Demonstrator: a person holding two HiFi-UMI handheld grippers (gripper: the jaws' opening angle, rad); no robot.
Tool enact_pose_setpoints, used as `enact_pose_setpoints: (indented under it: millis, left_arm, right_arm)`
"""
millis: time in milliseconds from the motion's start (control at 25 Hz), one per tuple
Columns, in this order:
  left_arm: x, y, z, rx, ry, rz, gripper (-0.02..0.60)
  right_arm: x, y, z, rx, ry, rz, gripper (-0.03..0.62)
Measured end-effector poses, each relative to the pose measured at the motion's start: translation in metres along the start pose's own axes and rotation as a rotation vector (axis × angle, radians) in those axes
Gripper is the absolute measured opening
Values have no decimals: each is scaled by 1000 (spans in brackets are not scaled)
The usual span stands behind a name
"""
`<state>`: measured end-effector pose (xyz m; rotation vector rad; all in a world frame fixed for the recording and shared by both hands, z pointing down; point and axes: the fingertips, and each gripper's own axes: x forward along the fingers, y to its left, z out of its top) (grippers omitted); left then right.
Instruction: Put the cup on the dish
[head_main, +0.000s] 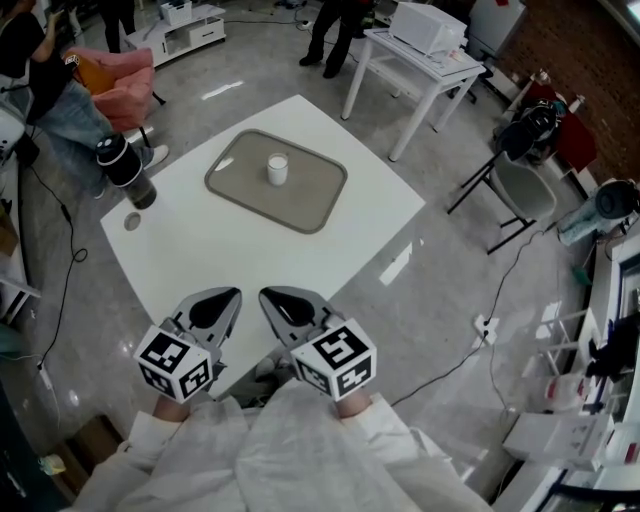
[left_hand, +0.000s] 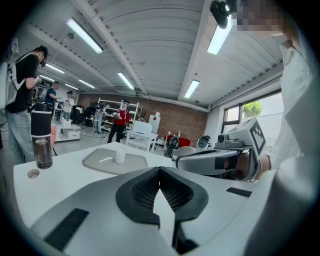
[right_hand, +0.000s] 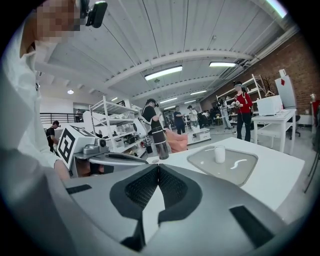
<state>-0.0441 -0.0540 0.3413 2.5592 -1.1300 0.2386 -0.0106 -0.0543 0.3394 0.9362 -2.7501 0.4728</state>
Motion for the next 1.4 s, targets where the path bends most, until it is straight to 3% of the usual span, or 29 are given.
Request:
enact_pose_setpoints:
  millis: [1400]
  left_arm:
    - [4, -12, -12, 1, 37, 1, 8]
  right_arm:
    - [-6, -1, -11, -21, 33, 13, 12]
